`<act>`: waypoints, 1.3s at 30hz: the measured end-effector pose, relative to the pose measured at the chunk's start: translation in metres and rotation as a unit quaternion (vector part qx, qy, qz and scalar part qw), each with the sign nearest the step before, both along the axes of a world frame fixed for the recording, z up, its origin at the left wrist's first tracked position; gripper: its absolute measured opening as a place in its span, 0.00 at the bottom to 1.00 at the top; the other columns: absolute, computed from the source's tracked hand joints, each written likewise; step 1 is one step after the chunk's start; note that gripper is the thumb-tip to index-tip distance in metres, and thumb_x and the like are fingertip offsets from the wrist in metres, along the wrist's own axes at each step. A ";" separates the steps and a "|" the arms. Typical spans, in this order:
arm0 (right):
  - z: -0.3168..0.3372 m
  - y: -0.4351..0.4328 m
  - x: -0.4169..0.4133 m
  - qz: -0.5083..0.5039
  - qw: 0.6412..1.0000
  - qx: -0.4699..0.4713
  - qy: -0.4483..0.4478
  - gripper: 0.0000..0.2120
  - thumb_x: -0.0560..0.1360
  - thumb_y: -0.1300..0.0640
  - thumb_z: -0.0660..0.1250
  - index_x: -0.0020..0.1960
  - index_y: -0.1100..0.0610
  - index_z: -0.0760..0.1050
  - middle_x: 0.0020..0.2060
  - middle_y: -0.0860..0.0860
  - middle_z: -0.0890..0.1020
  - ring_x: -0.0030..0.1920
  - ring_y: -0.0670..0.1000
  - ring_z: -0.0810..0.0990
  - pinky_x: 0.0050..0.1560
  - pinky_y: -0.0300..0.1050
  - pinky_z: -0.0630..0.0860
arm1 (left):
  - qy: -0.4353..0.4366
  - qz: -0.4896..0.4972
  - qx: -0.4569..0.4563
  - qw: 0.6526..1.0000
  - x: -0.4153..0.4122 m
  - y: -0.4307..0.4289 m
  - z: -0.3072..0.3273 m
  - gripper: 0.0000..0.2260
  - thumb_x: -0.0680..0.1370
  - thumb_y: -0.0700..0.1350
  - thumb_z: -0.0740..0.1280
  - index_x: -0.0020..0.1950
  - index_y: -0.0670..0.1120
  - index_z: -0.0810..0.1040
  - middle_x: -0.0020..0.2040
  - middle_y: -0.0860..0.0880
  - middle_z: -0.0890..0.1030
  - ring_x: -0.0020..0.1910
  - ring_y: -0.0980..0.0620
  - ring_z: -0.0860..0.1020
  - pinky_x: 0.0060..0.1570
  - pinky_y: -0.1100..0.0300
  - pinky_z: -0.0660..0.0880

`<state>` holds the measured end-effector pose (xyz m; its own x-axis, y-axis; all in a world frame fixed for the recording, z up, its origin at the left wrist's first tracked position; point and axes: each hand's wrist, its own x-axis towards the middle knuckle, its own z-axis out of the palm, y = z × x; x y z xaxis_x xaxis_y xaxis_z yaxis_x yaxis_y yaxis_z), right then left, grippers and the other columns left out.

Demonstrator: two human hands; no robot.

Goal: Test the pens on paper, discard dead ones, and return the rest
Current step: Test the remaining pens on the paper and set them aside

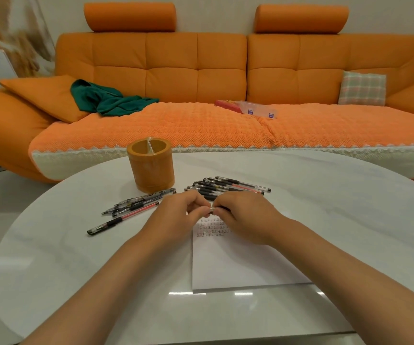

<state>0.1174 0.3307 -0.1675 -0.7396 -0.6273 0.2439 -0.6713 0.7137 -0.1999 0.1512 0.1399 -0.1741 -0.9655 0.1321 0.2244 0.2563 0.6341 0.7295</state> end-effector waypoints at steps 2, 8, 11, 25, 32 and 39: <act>-0.001 0.002 -0.001 -0.001 1.000 -0.007 0.015 0.11 0.82 0.47 0.58 0.50 0.47 0.79 0.36 0.43 0.78 0.37 0.47 0.74 0.33 0.45 0.66 | -0.011 -0.003 0.009 1.000 0.000 0.003 -0.001 0.03 0.79 0.46 0.69 0.48 0.54 0.83 0.41 0.59 0.84 0.43 0.65 0.79 0.40 0.71 0.71; -0.002 0.010 -0.001 -0.016 0.999 0.016 0.036 0.13 0.82 0.41 0.57 0.55 0.40 0.81 0.27 0.42 0.74 0.32 0.45 0.73 0.29 0.41 0.63 | -0.017 -0.009 -0.018 1.000 -0.002 0.003 -0.003 0.03 0.79 0.47 0.70 0.48 0.54 0.83 0.41 0.60 0.83 0.44 0.64 0.79 0.44 0.66 0.74; 0.002 0.010 0.000 -0.028 0.999 0.029 0.001 0.15 0.82 0.41 0.56 0.58 0.41 0.80 0.32 0.42 0.79 0.36 0.45 0.75 0.32 0.42 0.64 | 0.002 -0.004 -0.038 0.999 -0.002 0.003 -0.002 0.03 0.79 0.48 0.70 0.50 0.55 0.83 0.42 0.60 0.83 0.44 0.62 0.79 0.44 0.65 0.75; 0.006 0.015 -0.002 -0.053 0.868 -0.350 -0.347 0.24 0.79 0.74 0.52 0.55 0.55 0.82 0.45 0.54 0.80 0.39 0.51 0.82 0.37 0.42 0.76 | -0.003 0.061 -0.202 0.977 -0.007 -0.009 -0.006 0.03 0.80 0.50 0.66 0.52 0.59 0.76 0.47 0.61 0.76 0.48 0.58 0.74 0.44 0.60 0.76; -0.005 0.015 0.005 -0.017 0.854 -0.369 -0.366 0.07 0.82 0.55 0.64 0.54 0.54 0.81 0.34 0.52 0.75 0.34 0.50 0.75 0.35 0.43 0.71 | -0.013 0.061 -0.218 0.974 -0.007 -0.003 -0.005 0.08 0.79 0.55 0.67 0.57 0.59 0.73 0.53 0.59 0.77 0.53 0.56 0.73 0.49 0.55 0.78; -0.014 0.002 0.013 -0.055 0.825 -0.415 -0.379 0.09 0.75 0.70 0.60 0.49 0.60 0.76 0.33 0.59 0.80 0.30 0.57 0.80 0.24 0.38 0.68 | -0.046 0.035 -0.269 0.961 -0.011 0.000 -0.007 0.26 0.73 0.68 0.67 0.69 0.62 0.70 0.62 0.56 0.73 0.65 0.53 0.67 0.58 0.55 0.72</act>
<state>0.1308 0.3323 -0.1810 -0.9183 -0.3959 -0.0032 -0.0694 0.1688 -0.9832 0.1406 0.1404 -0.1813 -0.9886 0.1397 0.0557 0.1501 0.9393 0.3087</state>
